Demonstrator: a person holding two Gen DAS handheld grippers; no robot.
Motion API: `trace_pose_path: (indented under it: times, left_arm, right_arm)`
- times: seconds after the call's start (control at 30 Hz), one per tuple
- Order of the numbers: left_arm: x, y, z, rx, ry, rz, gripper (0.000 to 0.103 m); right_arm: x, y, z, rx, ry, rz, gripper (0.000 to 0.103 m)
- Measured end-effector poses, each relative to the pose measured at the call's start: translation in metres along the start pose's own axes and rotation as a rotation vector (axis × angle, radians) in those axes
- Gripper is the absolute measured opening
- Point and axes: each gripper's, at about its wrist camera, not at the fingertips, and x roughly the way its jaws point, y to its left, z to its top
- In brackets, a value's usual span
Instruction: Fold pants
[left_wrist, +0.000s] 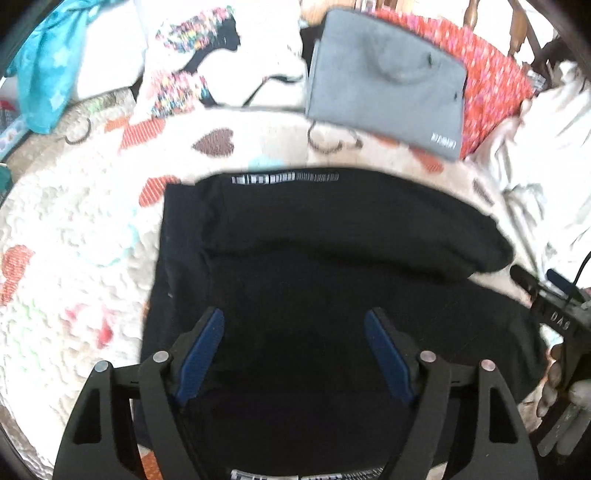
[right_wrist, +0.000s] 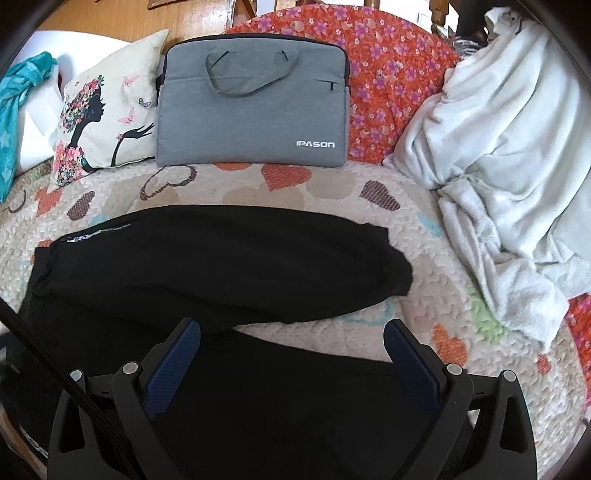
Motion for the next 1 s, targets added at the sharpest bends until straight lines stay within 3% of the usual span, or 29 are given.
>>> trace_pose_path:
  times: [0.1, 0.17, 0.27, 0.43, 0.67, 1.0]
  left_arm:
    - [-0.028, 0.006, 0.008, 0.013, -0.031, -0.031, 0.078]
    - [-0.043, 0.008, 0.017, 0.052, -0.044, 0.000, 0.078]
    - [-0.061, 0.012, 0.031, 0.076, -0.065, 0.032, 0.079]
    - [-0.068, 0.024, 0.056, 0.061, -0.058, 0.012, 0.081]
    - [-0.006, 0.020, 0.098, 0.147, 0.017, 0.028, 0.081]
    - [0.119, 0.023, 0.150, 0.196, 0.154, -0.034, 0.081]
  right_arm:
    - [-0.020, -0.022, 0.006, 0.041, -0.008, 0.058, 0.101]
    - [-0.029, -0.041, 0.012, 0.063, 0.001, 0.094, 0.101]
    - [-0.035, -0.068, 0.026, 0.072, 0.010, 0.089, 0.101]
    - [-0.022, -0.104, 0.043, 0.078, 0.060, 0.083, 0.101]
    - [0.035, -0.125, 0.061, 0.033, 0.163, 0.092, 0.101]
    - [0.130, -0.110, 0.113, 0.019, 0.273, 0.258, 0.100]
